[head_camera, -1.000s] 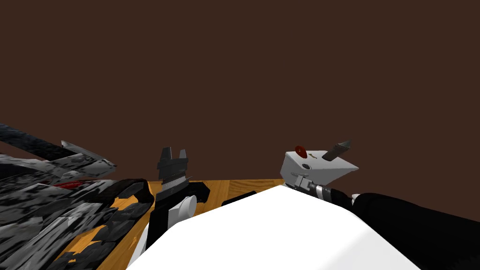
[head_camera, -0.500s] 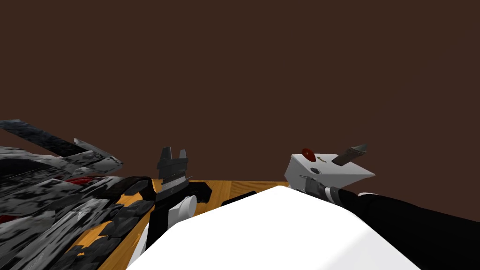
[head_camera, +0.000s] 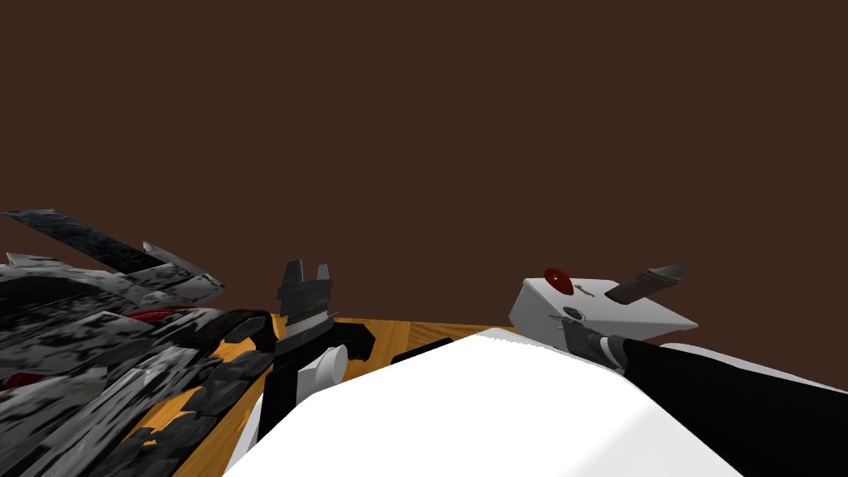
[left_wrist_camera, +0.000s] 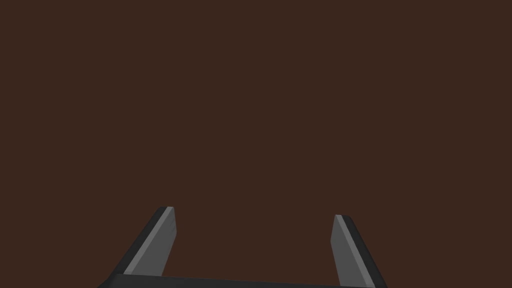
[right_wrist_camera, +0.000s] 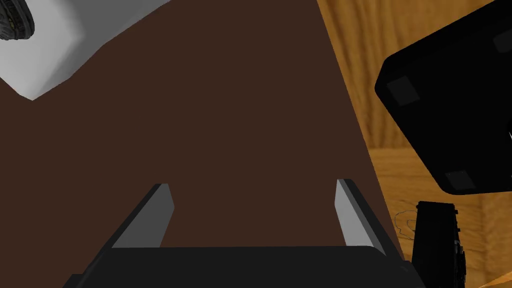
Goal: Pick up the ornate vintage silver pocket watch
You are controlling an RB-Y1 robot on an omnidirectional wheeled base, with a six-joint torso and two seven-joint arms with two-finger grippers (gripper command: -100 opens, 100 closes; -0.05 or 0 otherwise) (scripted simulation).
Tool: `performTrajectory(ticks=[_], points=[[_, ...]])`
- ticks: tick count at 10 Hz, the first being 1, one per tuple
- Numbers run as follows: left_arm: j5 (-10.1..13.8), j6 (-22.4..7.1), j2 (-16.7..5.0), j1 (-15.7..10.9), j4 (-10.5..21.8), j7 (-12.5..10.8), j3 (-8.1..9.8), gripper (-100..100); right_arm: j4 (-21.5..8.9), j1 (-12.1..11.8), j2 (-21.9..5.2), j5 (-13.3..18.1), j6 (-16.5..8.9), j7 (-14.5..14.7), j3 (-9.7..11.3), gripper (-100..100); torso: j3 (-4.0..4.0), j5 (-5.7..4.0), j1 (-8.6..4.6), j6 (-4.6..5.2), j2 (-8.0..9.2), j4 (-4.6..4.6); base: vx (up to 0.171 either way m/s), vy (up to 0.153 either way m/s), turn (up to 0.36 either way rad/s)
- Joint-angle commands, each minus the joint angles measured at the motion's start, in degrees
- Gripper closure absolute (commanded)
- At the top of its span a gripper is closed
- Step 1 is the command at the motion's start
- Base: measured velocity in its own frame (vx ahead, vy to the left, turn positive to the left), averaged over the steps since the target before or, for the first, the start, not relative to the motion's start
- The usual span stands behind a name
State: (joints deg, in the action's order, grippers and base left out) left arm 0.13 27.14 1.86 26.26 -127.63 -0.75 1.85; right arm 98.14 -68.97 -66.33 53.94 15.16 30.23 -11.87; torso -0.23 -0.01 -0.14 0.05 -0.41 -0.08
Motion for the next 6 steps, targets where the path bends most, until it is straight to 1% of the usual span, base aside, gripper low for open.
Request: performTrajectory(ticks=[1, 3, 6], points=[[0.0, 0.0, 0.0, 0.0, 0.0, 0.0, 0.00, 0, -2.8, -0.4, -2.1, 2.6, -1.7, 1.8, 0.3, -100, 0.00, 0.00, 0.00, 0.00, 0.00, 0.00, 0.086, -0.013, 0.065], [0.0, 0.0, 0.0, 0.0, 0.0, 0.0, 0.00, 0, -5.4, -1.8, -4.4, 5.6, -3.3, 3.8, 0.2, -100, -0.07, -0.02, -0.07, 0.00, -0.11, -0.03, 0.086, -0.031, 0.061], [0.0, 0.0, 0.0, 0.0, 0.0, 0.0, 0.00, 0, -8.8, -3.5, -7.2, 9.3, -5.4, 6.2, 0.1, -100, -0.01, -0.03, -0.10, 0.00, -0.02, -0.01, 0.059, -0.034, 0.049]])
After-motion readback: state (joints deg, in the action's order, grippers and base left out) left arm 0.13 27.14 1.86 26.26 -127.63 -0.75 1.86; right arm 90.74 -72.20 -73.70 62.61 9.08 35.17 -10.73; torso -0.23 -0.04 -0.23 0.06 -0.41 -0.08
